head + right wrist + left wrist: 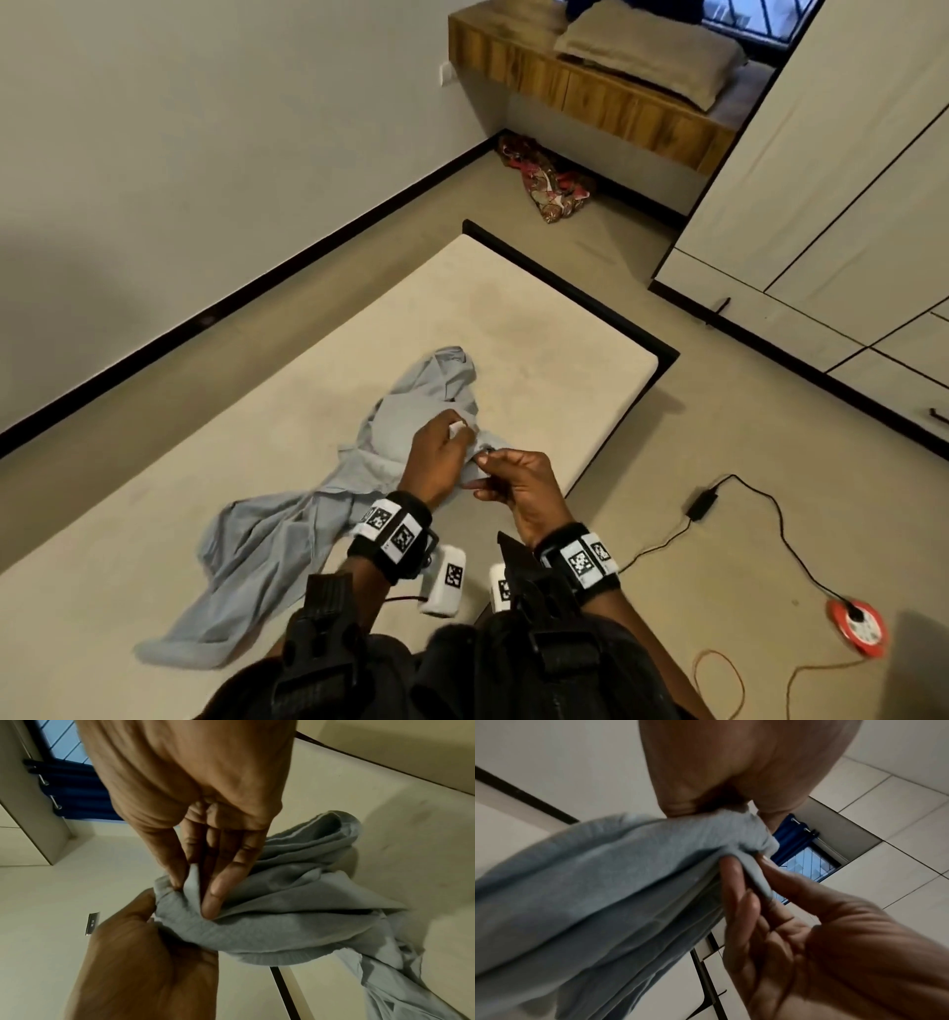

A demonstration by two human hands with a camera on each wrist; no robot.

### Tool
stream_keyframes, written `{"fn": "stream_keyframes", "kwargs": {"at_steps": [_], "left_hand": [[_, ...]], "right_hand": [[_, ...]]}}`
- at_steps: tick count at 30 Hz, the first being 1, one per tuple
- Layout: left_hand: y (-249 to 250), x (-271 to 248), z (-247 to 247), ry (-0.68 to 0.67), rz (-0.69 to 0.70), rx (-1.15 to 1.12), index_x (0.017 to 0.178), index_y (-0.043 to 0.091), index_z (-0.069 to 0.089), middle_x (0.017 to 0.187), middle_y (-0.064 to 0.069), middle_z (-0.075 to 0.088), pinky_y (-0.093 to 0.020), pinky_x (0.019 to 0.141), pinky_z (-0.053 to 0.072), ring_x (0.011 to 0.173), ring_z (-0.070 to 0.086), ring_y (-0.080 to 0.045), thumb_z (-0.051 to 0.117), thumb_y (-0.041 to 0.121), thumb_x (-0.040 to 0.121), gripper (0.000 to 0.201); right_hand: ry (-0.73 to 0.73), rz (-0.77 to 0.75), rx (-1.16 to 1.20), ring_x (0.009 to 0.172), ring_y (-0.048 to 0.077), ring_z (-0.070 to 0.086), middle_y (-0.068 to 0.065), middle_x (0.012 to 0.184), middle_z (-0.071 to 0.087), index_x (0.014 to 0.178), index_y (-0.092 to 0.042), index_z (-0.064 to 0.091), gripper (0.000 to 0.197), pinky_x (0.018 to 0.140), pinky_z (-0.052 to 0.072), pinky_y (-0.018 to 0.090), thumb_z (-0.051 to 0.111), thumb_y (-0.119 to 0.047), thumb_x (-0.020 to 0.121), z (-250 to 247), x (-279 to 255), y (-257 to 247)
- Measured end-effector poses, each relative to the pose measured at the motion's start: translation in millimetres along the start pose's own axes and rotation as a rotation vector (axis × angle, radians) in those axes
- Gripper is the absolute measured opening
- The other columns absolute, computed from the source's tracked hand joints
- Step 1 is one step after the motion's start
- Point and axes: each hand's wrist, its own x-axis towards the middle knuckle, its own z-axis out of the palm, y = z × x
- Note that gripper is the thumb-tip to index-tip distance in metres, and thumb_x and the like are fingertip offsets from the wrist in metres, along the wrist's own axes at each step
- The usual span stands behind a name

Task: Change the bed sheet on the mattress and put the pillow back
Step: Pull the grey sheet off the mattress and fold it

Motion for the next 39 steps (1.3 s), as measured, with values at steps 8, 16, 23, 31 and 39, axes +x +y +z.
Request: {"fn": "stream_keyframes", "kwargs": {"at_steps": [8, 16, 23, 31, 39], "left_hand": [[-0.1, -26.0, -14.7, 0.047, 0.145, 0.004, 0.082, 0.016, 0.051, 0.073, 0.007, 0.054, -0.035, 0.068, 0.044, 0.071, 0.052, -0.009, 0.063, 0.045, 0.093, 0.033], [24.5, -16.2, -49.6, 0.336, 0.115, -0.081, 0.062, 0.016, 0.066, 0.061, 0.001, 0.065, -0.040, 0.061, 0.050, 0.061, 0.061, -0.022, 0.089, 0.029, 0.076, 0.030], [46.7, -20.4, -56.2, 0.419, 0.132, 0.239, 0.063, 0.025, 0.074, 0.059, 0.015, 0.067, -0.025, 0.051, 0.044, 0.056, 0.063, -0.003, 0.088, 0.054, 0.067, 0.032], [41.2, -31.8, -51.6, 0.263, 0.096, 0.008, 0.069, 0.023, 0.077, 0.065, 0.008, 0.073, -0.035, 0.061, 0.060, 0.061, 0.071, -0.015, 0.095, 0.031, 0.066, 0.020], [36.0, -40.8, -55.0, 0.030, 0.234, 0.072, 0.097, 0.015, 0.083, 0.090, 0.007, 0.079, -0.022, 0.078, 0.059, 0.083, 0.074, -0.001, 0.082, 0.018, 0.084, 0.014]], "right_hand": [[-0.003, 0.046, -0.053, 0.067, 0.032, 0.072, 0.027, 0.088, 0.070, 0.093, 0.007, 0.072, 0.015, 0.061, 0.056, 0.032, 0.070, -0.007, 0.088, 6.8, -15.3, 4.7], [-0.104, 0.166, -0.126, 0.064, 0.033, 0.071, 0.028, 0.079, 0.068, 0.092, 0.010, 0.071, 0.034, 0.054, 0.055, 0.028, 0.083, -0.015, 0.072, 17.6, -27.8, 4.4], [-0.101, 0.118, -0.114, 0.070, 0.035, 0.072, 0.034, 0.087, 0.069, 0.088, 0.004, 0.074, 0.028, 0.059, 0.057, 0.028, 0.084, -0.019, 0.074, 21.7, -32.0, -8.3], [-0.137, 0.179, -0.091, 0.070, 0.031, 0.071, 0.033, 0.093, 0.071, 0.097, 0.011, 0.071, 0.038, 0.060, 0.057, 0.027, 0.081, -0.021, 0.079, 24.4, -35.7, -4.1], [-0.075, 0.107, -0.080, 0.067, 0.026, 0.073, 0.031, 0.091, 0.072, 0.093, 0.006, 0.073, 0.032, 0.060, 0.060, 0.027, 0.078, -0.019, 0.074, 23.8, -35.1, -17.9]]}}
